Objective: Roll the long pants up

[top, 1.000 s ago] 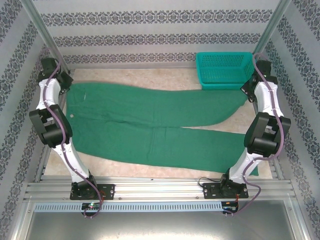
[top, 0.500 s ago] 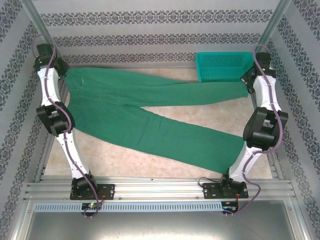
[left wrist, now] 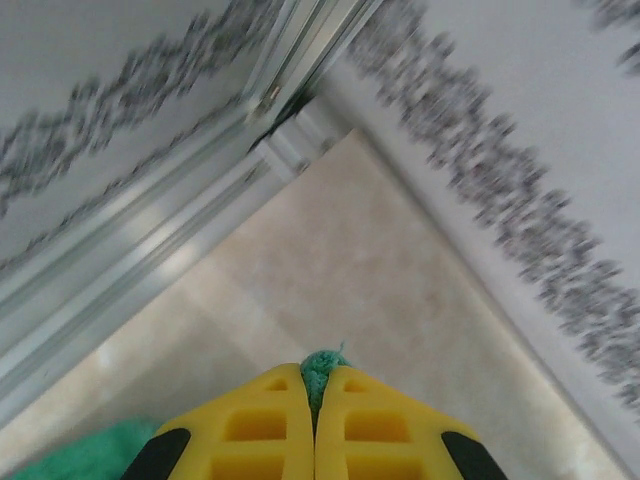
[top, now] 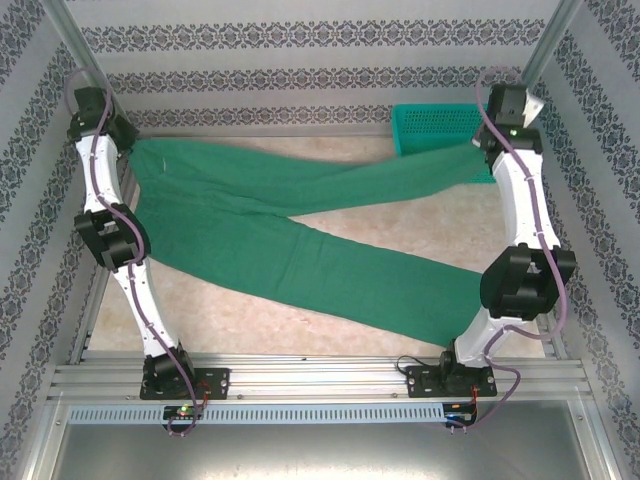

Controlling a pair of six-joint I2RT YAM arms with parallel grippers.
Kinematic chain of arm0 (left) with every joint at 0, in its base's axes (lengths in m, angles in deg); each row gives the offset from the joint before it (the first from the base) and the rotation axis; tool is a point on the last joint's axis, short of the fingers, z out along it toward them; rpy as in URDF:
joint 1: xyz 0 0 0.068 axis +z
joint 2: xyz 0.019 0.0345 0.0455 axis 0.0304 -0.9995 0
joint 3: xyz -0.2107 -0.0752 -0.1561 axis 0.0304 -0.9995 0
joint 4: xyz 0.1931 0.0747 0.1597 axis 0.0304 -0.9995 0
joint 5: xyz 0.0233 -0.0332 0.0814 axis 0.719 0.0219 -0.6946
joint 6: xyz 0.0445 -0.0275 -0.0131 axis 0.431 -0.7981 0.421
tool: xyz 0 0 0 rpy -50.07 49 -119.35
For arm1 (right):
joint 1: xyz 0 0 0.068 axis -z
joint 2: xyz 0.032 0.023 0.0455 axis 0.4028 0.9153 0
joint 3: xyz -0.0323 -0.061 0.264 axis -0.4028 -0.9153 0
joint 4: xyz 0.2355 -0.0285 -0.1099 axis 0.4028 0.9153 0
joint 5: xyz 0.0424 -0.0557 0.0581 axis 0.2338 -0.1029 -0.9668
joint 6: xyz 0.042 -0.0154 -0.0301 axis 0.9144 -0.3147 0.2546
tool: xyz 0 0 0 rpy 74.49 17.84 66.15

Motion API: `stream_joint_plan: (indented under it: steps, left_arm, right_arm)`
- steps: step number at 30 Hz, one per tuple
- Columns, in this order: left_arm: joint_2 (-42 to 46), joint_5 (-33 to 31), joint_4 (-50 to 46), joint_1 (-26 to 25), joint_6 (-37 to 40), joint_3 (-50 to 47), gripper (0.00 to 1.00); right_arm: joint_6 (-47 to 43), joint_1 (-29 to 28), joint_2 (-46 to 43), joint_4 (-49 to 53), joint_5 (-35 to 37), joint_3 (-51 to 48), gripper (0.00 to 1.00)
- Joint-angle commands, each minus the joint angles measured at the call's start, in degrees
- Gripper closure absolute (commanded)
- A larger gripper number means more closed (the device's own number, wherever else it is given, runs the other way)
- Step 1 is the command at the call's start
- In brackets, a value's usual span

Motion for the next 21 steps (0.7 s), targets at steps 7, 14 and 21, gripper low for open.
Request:
stream_joint_plan:
  steps: [7,14,21]
  left_arm:
    - [0.4,-4.8,-3.1,0.6,-0.9,3.5,1.0]
    - [1.2,-4.8,-4.1,2.8,-1.0,6.1,1.0]
    - [8.9,-2.8,-2.0,2.9,0.7,-8.7,1.0]
  right_arm:
    - [-5.4,0.1,8.0,6.9,7.9,17.4,1.0]
    - [-7.0,-0.2,15.2,13.4,8.1,30.8,1.0]
    - [-2.4,-1.6,-6.4,-0.4,4.5,-8.6,1.0]
